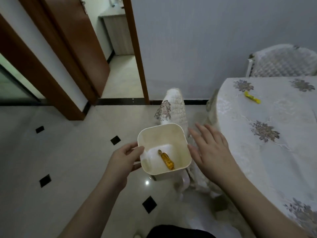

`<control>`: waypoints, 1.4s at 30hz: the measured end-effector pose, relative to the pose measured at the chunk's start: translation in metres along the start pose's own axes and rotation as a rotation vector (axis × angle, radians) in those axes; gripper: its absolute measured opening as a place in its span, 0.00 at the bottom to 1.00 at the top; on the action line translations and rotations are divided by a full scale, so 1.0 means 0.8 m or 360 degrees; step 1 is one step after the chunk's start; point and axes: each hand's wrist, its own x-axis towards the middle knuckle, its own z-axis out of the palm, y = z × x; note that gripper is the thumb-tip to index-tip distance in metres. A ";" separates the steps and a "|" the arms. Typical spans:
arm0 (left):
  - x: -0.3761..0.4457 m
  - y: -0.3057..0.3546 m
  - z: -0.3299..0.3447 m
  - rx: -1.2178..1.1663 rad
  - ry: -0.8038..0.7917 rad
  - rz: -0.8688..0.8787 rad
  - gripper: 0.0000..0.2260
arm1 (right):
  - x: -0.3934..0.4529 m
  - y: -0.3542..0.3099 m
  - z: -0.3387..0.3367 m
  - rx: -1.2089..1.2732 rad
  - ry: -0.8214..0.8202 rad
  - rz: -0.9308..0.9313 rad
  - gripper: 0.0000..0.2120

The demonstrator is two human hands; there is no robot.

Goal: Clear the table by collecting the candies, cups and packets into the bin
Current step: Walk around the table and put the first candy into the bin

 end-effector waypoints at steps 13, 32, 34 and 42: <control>0.000 -0.027 -0.286 -0.0102 0.0268 -0.0030 0.11 | 0.048 -0.260 0.079 0.0045 -0.0149 -0.0261 0.27; 0.081 -0.031 -0.390 -0.0267 0.0469 -0.0198 0.06 | 0.151 -0.338 0.144 -0.0003 -0.0318 -0.0421 0.24; 0.108 -0.024 -0.386 -0.0230 0.0454 -0.0201 0.05 | 0.175 -0.329 0.154 0.0015 -0.0325 -0.0395 0.25; 0.230 0.027 -0.351 -0.0018 0.0400 -0.0152 0.09 | 0.278 -0.285 0.180 0.0068 -0.0425 -0.0334 0.25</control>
